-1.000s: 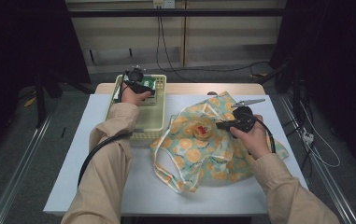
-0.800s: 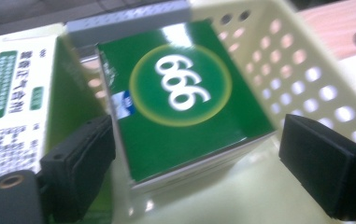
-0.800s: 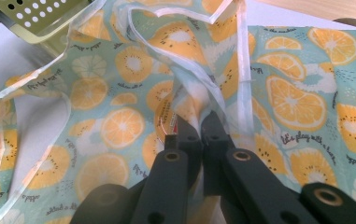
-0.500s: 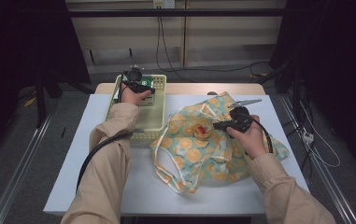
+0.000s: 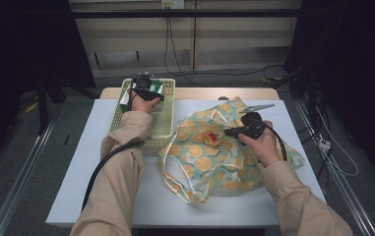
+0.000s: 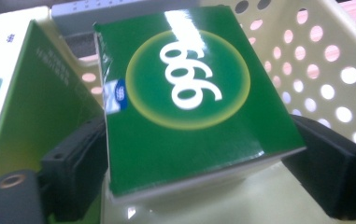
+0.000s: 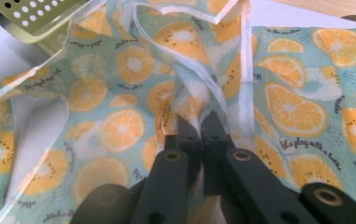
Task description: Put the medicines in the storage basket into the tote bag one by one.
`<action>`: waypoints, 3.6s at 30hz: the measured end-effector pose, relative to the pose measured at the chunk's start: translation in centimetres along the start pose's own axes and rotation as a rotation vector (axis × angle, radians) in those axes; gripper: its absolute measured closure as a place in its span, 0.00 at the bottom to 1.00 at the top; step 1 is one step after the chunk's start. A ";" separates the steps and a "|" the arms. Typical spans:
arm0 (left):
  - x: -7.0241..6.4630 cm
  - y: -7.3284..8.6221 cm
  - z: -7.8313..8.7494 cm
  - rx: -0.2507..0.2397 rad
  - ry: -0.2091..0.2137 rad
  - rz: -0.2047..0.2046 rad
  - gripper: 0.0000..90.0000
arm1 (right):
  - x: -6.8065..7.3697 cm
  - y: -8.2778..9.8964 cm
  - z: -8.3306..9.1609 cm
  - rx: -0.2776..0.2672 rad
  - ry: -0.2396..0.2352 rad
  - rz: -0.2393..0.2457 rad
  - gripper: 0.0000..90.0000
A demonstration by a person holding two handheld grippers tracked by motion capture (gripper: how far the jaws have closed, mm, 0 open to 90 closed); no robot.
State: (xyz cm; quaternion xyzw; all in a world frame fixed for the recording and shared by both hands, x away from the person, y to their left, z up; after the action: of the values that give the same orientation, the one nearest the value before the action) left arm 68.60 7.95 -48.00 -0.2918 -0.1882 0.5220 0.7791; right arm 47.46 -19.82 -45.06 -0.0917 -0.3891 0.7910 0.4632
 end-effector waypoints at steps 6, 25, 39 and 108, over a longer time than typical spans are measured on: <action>0.0 1.3 2.0 0.021 0.059 0.039 0.18 | 0.3 0.0 0.3 -0.006 0.007 0.007 0.99; -2.1 2.4 13.4 -0.004 0.249 -0.118 0.19 | 0.4 0.8 0.1 -0.016 0.025 0.004 0.99; -10.1 4.3 21.1 -0.081 0.454 -0.362 0.19 | 0.2 0.3 0.9 -0.033 0.044 -0.006 0.99; -24.4 9.6 10.3 -0.027 0.623 -0.474 0.11 | 0.9 -0.9 1.8 -0.048 0.048 0.020 0.99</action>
State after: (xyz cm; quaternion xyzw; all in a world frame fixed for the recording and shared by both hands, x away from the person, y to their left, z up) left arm 46.31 -9.17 -46.20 -0.3951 -0.0117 0.2115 0.8939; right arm 46.63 -19.78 -42.97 -0.1254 -0.3958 0.7836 0.4622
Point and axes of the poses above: each handheld gripper's, and its own axes: z roughly backward along the jaws, y roughly out of its underside, x roughly to its left, the point moved 9 cm from there along -z, roughly forward along the jaws, and after that the axes turned 2 degrees about x, right-handed, at the moved point
